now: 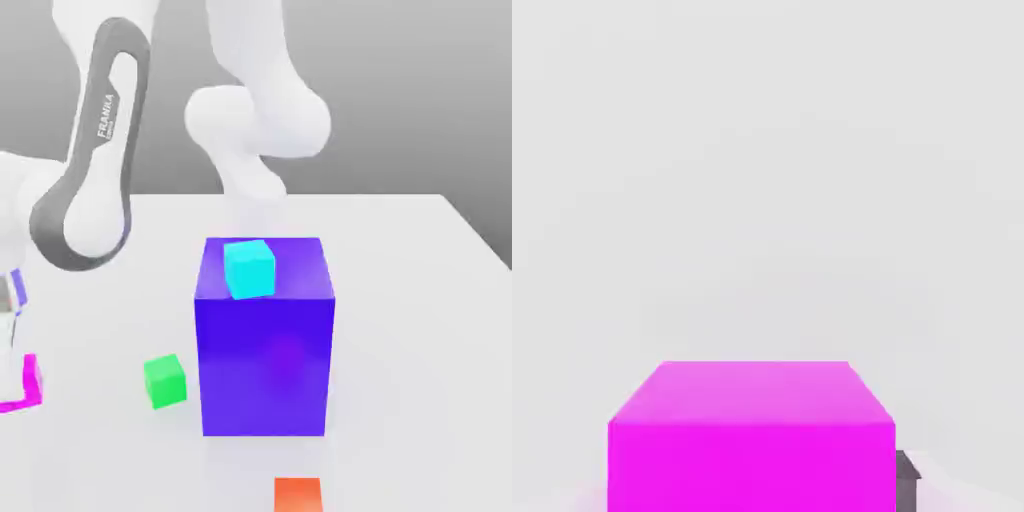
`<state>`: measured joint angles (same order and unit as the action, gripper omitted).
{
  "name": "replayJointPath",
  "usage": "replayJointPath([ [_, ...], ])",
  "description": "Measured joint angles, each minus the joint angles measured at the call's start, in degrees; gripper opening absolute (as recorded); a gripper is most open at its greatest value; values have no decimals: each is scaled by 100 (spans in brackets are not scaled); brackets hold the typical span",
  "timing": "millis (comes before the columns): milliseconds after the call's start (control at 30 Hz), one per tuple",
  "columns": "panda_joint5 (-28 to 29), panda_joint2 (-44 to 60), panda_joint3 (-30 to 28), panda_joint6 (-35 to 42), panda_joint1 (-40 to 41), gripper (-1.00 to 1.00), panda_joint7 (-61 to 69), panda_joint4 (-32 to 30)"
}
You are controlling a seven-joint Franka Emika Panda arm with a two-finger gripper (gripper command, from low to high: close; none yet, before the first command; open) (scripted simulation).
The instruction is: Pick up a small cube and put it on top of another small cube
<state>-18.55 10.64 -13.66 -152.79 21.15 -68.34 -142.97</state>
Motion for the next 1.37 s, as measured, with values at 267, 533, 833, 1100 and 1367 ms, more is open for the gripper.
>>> replayJointPath([
  [267,-151,-1061,255,58,-383,-100,-1491,-835],
  [533,520,-1977,678,-30,-300,-100,-3560,-1722],
  [833,1701,-2530,1578,-173,517,-100,-5941,-2599],
  [1100,2089,-1730,1686,-918,742,-100,-6276,-2556],
  [1367,1983,-984,1728,-1674,692,100,-6204,-2564],
])
